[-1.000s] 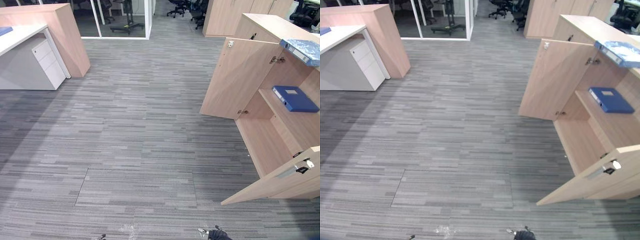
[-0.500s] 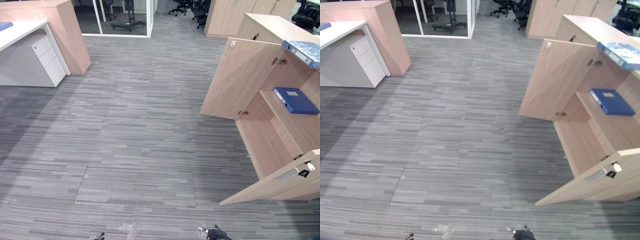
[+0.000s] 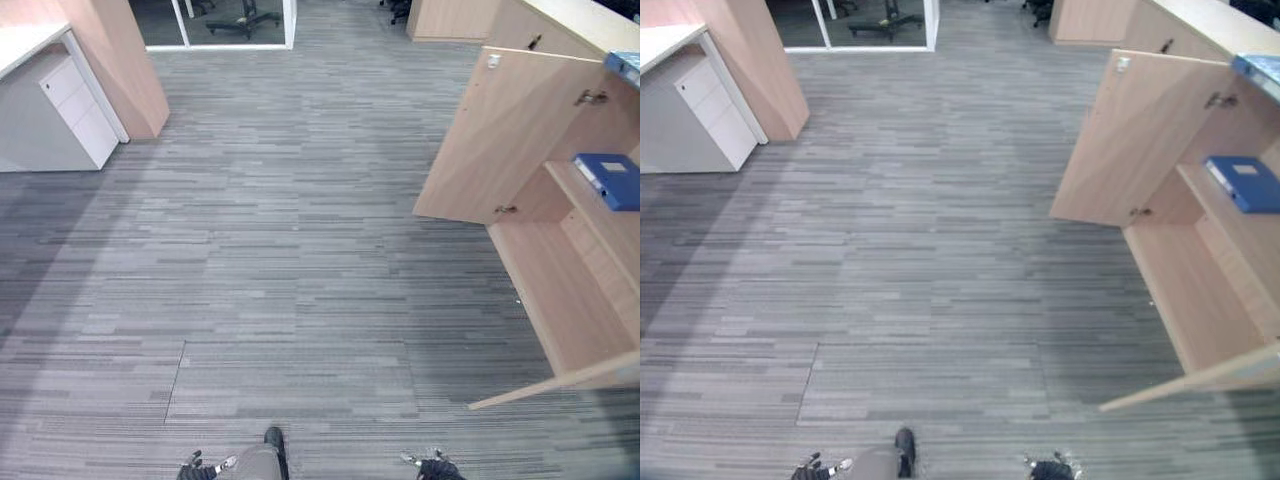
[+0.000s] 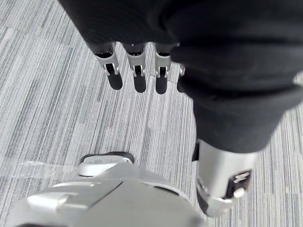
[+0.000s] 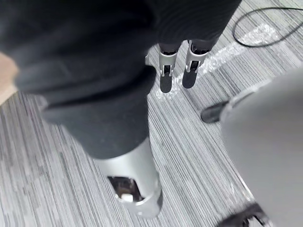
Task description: Walk over to the cabinet, pick up the folder, carry it to the office cabinet, place the folder inside the office cabinet, then close the office cabinet door
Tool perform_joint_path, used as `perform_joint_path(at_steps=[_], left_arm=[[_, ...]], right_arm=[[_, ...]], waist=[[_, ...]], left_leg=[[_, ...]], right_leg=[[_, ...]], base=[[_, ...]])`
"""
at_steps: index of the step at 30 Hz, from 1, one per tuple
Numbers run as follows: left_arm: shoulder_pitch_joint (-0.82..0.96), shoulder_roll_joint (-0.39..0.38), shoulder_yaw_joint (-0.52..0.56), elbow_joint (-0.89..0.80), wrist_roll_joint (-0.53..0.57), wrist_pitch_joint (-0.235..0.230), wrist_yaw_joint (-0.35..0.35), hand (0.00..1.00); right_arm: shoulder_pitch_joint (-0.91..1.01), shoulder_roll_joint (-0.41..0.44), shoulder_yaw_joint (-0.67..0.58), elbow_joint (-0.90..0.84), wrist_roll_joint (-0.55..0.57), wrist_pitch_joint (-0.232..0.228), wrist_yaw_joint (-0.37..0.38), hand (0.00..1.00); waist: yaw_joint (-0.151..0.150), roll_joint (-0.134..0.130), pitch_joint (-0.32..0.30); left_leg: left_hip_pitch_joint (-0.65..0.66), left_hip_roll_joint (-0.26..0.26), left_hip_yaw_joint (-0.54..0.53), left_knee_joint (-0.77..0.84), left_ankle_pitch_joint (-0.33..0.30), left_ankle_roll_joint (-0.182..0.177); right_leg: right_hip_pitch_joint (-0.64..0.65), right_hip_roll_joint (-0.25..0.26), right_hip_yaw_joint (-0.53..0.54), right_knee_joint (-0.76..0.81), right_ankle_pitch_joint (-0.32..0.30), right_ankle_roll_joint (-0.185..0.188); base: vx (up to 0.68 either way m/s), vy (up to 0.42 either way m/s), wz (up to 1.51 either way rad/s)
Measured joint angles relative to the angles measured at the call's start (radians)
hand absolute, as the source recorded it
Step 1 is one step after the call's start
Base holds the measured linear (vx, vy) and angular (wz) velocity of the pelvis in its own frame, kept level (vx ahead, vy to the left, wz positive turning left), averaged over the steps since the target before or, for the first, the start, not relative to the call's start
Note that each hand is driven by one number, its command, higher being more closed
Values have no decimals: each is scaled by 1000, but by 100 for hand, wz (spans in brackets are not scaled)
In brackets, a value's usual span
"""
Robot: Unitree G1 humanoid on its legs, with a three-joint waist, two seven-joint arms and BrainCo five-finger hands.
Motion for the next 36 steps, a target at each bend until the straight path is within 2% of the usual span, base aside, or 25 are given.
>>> perform_joint_path(at_steps=[2,3,5,7,8,9,10,11,12,14,15,17,18,20,21,22,23,26,27,28,29,31,33,34,36], left_arm=[[3,0,0,-10,-4,0,0,0],[5,-3,-2,-15,-15,0,-1,0],[5,-9,-12,-15,-27,-4,-1,0],[9,-33,-14,-22,-45,-5,-2,0],[12,-51,-15,-36,-54,-9,-2,0],[12,-56,-15,-37,-63,-14,-2,0],[11,-64,-16,-36,-71,-19,-2,0],[11,-66,-16,-36,-71,-21,-3,0],[8,-76,-17,-35,-70,-21,-7,0],[-3,-88,-17,-34,-70,-21,-9,0],[-13,-96,-19,-28,-70,-20,-11,0],[-26,-106,-18,-26,-68,-20,-14,0],[-28,-105,-14,-27,-67,-19,-17,0],[-30,-107,-1,-26,-60,-16,-18,0],[-32,-111,18,-25,-49,-10,-20,0],[-39,-124,33,-22,-44,-7,-20,0],[-40,-137,50,-16,-28,-1,-24,0],[-45,-134,71,-13,-4,11,-32,0],[-45,-135,86,-13,-5,13,-35,0],[-48,-135,109,-15,-10,14,-37,0],[-50,-137,128,-15,-16,16,-37,0],[-48,-154,209,-34,-53,17,-36,0],[-47,-155,225,-49,-72,17,-30,0],[-48,-155,227,-59,-88,16,-27,0],[-45,-157,230,-77,-112,12,-23,0]], right_arm=[[-5,10,-1,-2,0,0,0,0],[-5,21,-6,-2,0,0,1,0],[-4,21,-19,-2,-1,2,4,0],[-1,3,-28,-6,-1,5,9,0],[7,-9,-49,-30,-1,11,10,0],[15,-13,-51,-51,0,13,9,0],[26,-19,-48,-78,0,11,8,0],[26,-17,-46,-88,0,7,7,0],[22,-16,-24,-110,3,4,6,0],[12,-6,10,-124,4,-6,4,0],[3,-2,24,-138,12,-8,7,0],[-13,8,21,-140,35,-8,7,0],[-20,15,21,-140,42,-8,7,0],[-24,20,21,-139,47,-8,7,0],[-23,26,21,-140,56,-8,8,0],[-24,21,22,-138,63,-8,11,0],[-29,19,21,-138,74,-8,15,0],[-15,18,15,-139,79,-9,19,0],[-4,20,5,-140,80,-9,19,0],[5,24,-14,-140,84,-10,19,0],[8,25,-19,-140,84,-10,19,0],[14,26,-21,-136,99,-9,19,0],[13,27,-20,-124,101,-9,19,0],[12,25,-20,-117,100,-8,19,0],[13,23,-19,-112,100,-8,19,0]], waist=[[17,-6,-8],[24,-8,-33],[33,-1,-56],[36,26,-72],[39,42,-79],[36,47,-78],[22,48,-75],[13,47,-74],[6,47,-68],[0,47,-57],[-2,46,-38],[-1,43,-10],[-1,37,-2],[-2,28,5],[-1,18,1],[-1,34,5],[-5,48,5],[-18,52,0],[-19,48,1],[-21,46,2],[-21,46,2],[-12,52,0],[-4,51,2],[3,48,3],[18,44,6]], left_leg=[[24,-16,43,-1,-16,31],[44,-42,74,-10,-29,50],[80,-83,94,-48,-36,60],[136,-115,96,-101,-44,70],[186,-137,94,-134,-42,72],[232,-158,88,-153,-43,75],[287,-177,83,-170,-53,89],[308,-184,79,-179,-54,91],[352,-188,73,-203,-55,91],[391,-178,64,-227,-59,92],[415,-166,61,-239,-68,92],[458,-147,61,-269,-76,89],[472,-139,63,-274,-86,76],[492,-130,76,-270,-108,54],[496,-125,88,-250,-138,35],[498,-107,94,-237,-156,25],[499,-71,100,-222,-182,7],[511,10,98,-175,-231,-19],[503,34,86,-122,-238,-23],[453,74,72,28,-251,-45],[411,96,60,133,-252,-47],[226,179,2,586,-219,-77],[123,204,-7,777,-219,-78],[68,206,-1,811,-223,-71],[2,197,4,776,-234,-51]], right_leg=[[1,-13,-9,9,25,6],[-7,-44,-8,-9,59,24],[-18,-87,0,5,70,32],[-71,-127,13,141,70,32],[-150,-162,34,326,72,27],[-210,-198,42,483,93,-13],[-280,-242,40,680,102,-106],[-306,-252,39,753,95,-113],[-360,-246,29,850,69,-103],[-433,-208,-21,892,11,-83],[-457,-181,-85,871,-24,-80],[-460,-148,-204,772,-40,-80],[-450,-132,-294,675,-35,-87],[-430,-103,-387,521,-21,-108],[-419,-80,-402,455,-8,-184],[-415,-61,-403,460,-13,-197],[-410,-20,-408,458,-49,-190],[-379,54,-439,480,-148,-187],[-361,72,-443,477,-170,-186],[-327,98,-450,453,-183,-188],[-307,112,-452,436,-184,-189],[-230,185,-442,365,-185,-198],[-175,221,-415,322,-189,-197],[-143,236,-389,294,-190,-195],[-109,239,-344,273,-196,-185]], base=[[357,216,-54],[258,175,-57],[284,220,-55],[266,242,-49],[217,244,-30],[253,276,-6],[202,209,17],[190,153,29],[193,94,21],[166,10,16],[99,-87,21],[81,-110,14],[61,-121,-1],[135,-203,-22],[188,-231,-39],[225,-241,-43],[263,-257,-37],[327,-283,-3],[464,-366,16],[392,-316,9],[359,-297,-3],[334,-213,-31],[321,-90,-50],[358,-29,-56],[289,45,-72]])
